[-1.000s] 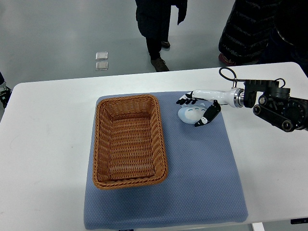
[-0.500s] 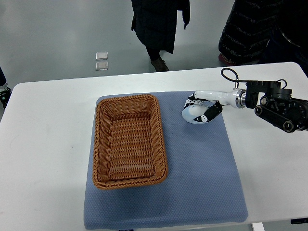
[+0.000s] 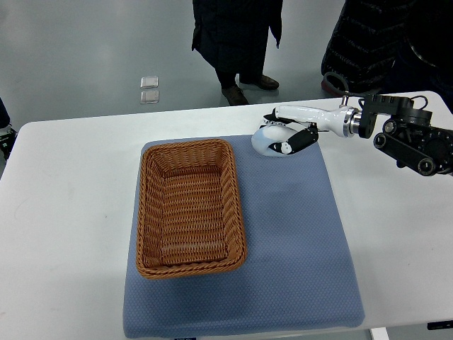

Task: Place blue toy in brown basket
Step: 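Carry the toy with the right hand over the wicker basket and lower it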

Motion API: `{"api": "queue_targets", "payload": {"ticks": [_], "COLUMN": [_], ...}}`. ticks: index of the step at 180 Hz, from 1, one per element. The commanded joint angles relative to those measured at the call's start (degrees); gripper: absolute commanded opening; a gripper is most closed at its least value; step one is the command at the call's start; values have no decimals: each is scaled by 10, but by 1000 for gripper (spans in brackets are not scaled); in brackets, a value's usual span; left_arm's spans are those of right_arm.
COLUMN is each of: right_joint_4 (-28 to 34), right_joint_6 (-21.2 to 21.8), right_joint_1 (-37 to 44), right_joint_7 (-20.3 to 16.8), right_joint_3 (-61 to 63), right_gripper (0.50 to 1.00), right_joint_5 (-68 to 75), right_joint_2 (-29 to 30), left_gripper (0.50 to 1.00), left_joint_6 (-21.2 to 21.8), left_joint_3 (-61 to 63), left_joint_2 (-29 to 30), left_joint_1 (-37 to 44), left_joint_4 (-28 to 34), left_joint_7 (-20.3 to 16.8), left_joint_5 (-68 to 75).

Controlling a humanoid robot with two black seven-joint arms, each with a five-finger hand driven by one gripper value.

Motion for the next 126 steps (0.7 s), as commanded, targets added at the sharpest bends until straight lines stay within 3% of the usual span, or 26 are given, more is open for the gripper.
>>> {"api": "queue_targets", "payload": {"ticks": [1,75,126], "right_joint_4": [20,34,25], "right_joint_6": [0,1,-10], "right_joint_1": [13,59,89], "right_joint_7": [7,-1,-6], "right_joint_3": [1,-12,-99], "right_gripper": [500,500,500], "right_joint_5": [9,2,-7], "right_joint_2": [8,108,164], "left_gripper": [1000,1000,1000], "left_joint_6": [0,0,0], "left_joint_3": [0,2,2], "left_joint_2": [0,0,0], "left_joint_1": [0,0,0], "left_joint_4": [0,2,2], "left_joint_7": [0,0,0], "left_joint_5": [0,0,0]}}
